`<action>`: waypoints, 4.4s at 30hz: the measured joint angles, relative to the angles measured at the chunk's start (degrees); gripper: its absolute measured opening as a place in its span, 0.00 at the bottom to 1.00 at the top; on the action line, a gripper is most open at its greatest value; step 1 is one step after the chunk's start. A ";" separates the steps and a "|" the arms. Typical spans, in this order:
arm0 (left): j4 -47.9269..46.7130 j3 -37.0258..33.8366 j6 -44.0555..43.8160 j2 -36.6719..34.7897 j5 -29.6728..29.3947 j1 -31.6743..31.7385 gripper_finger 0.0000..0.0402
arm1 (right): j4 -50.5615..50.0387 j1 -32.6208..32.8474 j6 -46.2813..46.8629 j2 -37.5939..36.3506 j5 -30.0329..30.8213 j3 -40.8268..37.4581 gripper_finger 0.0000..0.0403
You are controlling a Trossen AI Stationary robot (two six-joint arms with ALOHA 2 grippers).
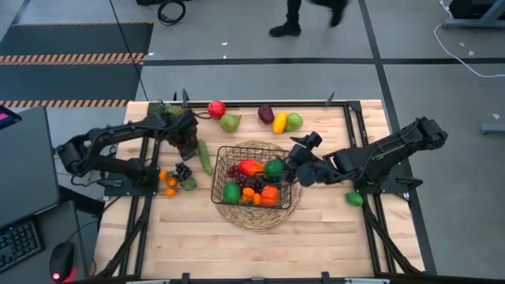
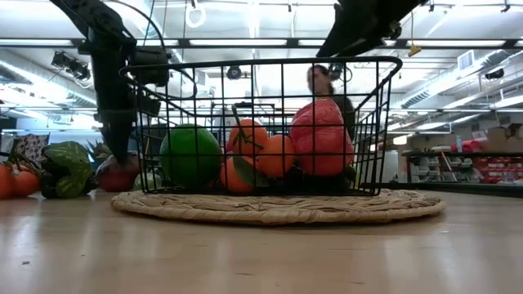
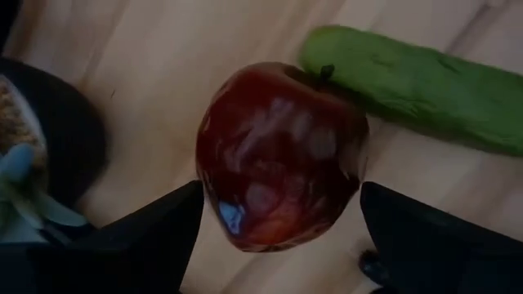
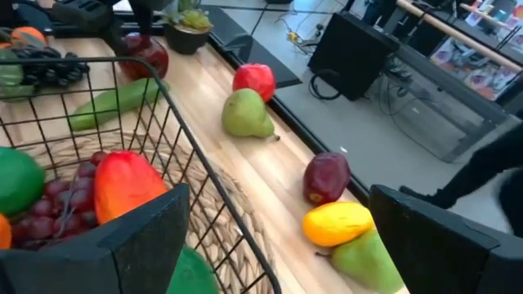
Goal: Build produce basket
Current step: Put the bottom dark red apple into the black wire basket, then put the black grapes into the black wire basket
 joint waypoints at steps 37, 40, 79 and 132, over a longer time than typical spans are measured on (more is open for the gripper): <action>-15.29 16.11 -12.17 3.34 -2.27 -9.51 0.63 | -0.15 -1.61 -1.61 -0.01 -1.25 0.00 0.87; -22.20 22.98 -14.36 3.31 -3.15 -10.86 0.63 | -0.72 -1.35 -1.43 -0.40 -1.25 -0.04 0.87; -14.32 45.61 -30.44 17.82 -9.44 -44.96 0.67 | -15.06 0.03 15.50 -7.37 0.80 -0.04 0.87; -41.46 45.63 -37.15 16.03 -5.94 -49.04 0.98 | -13.28 -0.04 15.31 -7.33 -0.22 -0.96 0.87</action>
